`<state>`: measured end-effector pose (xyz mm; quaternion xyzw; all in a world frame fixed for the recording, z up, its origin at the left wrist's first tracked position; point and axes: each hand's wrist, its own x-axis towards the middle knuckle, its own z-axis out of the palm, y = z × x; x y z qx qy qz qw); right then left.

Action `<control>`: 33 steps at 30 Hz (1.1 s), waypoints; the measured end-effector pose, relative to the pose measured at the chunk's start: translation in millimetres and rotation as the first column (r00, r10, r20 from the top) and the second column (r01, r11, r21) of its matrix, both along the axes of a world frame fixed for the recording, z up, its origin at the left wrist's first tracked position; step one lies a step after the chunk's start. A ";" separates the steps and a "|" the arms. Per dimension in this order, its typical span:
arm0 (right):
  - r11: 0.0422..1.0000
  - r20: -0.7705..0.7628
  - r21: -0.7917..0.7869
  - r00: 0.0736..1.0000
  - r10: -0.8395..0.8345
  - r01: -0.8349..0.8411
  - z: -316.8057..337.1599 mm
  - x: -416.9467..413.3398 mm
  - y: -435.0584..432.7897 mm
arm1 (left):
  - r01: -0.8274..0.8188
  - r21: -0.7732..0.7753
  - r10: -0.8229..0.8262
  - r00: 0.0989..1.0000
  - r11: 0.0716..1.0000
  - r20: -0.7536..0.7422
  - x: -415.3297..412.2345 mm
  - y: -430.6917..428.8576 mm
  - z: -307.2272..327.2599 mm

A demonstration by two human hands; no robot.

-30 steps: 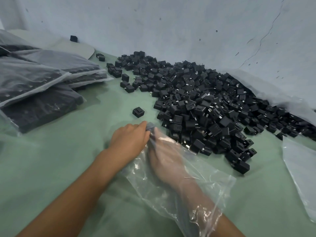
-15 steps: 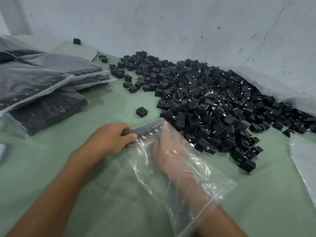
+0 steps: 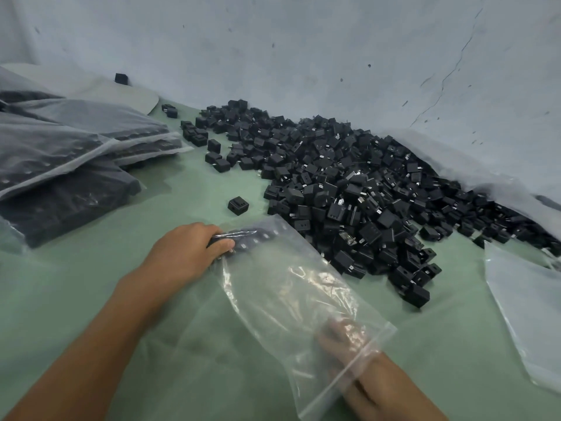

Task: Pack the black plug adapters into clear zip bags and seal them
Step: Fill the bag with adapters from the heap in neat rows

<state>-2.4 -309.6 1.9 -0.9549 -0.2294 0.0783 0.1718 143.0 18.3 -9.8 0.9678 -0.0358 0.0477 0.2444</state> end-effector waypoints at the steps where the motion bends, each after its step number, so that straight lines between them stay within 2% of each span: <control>1: 0.999 0.009 -0.016 0.999 0.042 -0.042 1.4 -12.5 -14.1 | 0.002 0.005 -0.002 1.000 1.000 -0.003 -0.4 0.1 0.0; 2: 0.999 0.061 0.038 0.998 -0.002 0.000 11.4 -23.1 -24.2 | 0.002 0.012 -0.002 1.000 1.000 -0.008 -1.0 0.0 0.2; 3: 0.991 0.028 0.115 0.997 -0.074 0.071 23.0 -30.1 -34.6 | 0.001 0.021 -0.001 1.000 1.000 -0.013 -1.4 0.2 0.3; 5: 0.966 -0.046 0.169 0.981 -0.190 0.196 46.4 -32.3 -50.4 | 0.001 0.034 0.000 1.000 0.999 -0.028 -1.4 0.0 0.3; 8: 0.917 0.066 0.266 0.943 -0.325 0.297 65.2 -6.0 -62.9 | -0.018 0.010 0.019 0.999 1.000 -0.047 -6.2 -2.7 3.3; 10: 0.918 0.184 0.280 0.923 -0.337 0.279 69.8 24.8 -52.6 | -0.069 0.045 0.067 0.997 0.997 0.042 -11.5 -9.1 7.3; 12: 0.934 0.201 0.233 0.926 -0.320 0.272 62.7 60.8 -41.1 | -0.076 -0.003 0.075 0.980 0.997 0.186 -16.3 -20.5 14.0; 15: 0.951 0.164 0.091 0.938 -0.306 0.295 42.7 108.5 -23.0 | 0.075 -0.140 -0.030 0.955 0.987 0.296 -27.7 -43.4 25.3; 18: 0.954 0.169 -0.016 0.941 -0.294 0.301 22.1 129.5 -13.2 | 0.221 -0.160 -0.153 0.923 0.962 0.354 -38.5 -63.1 25.9; 23: 0.925 0.208 0.097 0.901 -0.381 0.368 19.2 127.5 -17.9 | 0.443 -0.250 -0.387 0.889 0.861 0.244 -58.6 -94.2 42.5; 25: 0.871 0.175 0.240 0.863 -0.474 0.429 27.1 113.4 -28.4 | 0.532 -0.201 -0.489 0.842 0.822 0.228 -70.8 -107.7 49.7; 28: 0.666 -0.069 0.561 0.829 -0.555 0.492 40.2 79.1 -47.7 | 0.614 -0.056 -0.598 0.783 0.787 0.171 -93.5 -123.7 50.9; 30: 0.530 -0.221 0.690 0.840 -0.495 0.493 48.6 51.0 -60.1 | 0.650 0.043 -0.648 0.747 0.759 0.147 -108.5 -132.3 46.5; 33: 0.436 -0.377 0.744 0.857 -0.351 0.506 54.5 4.9 -69.1 | 0.680 0.133 -0.693 0.705 0.721 0.151 -122.4 -143.3 38.3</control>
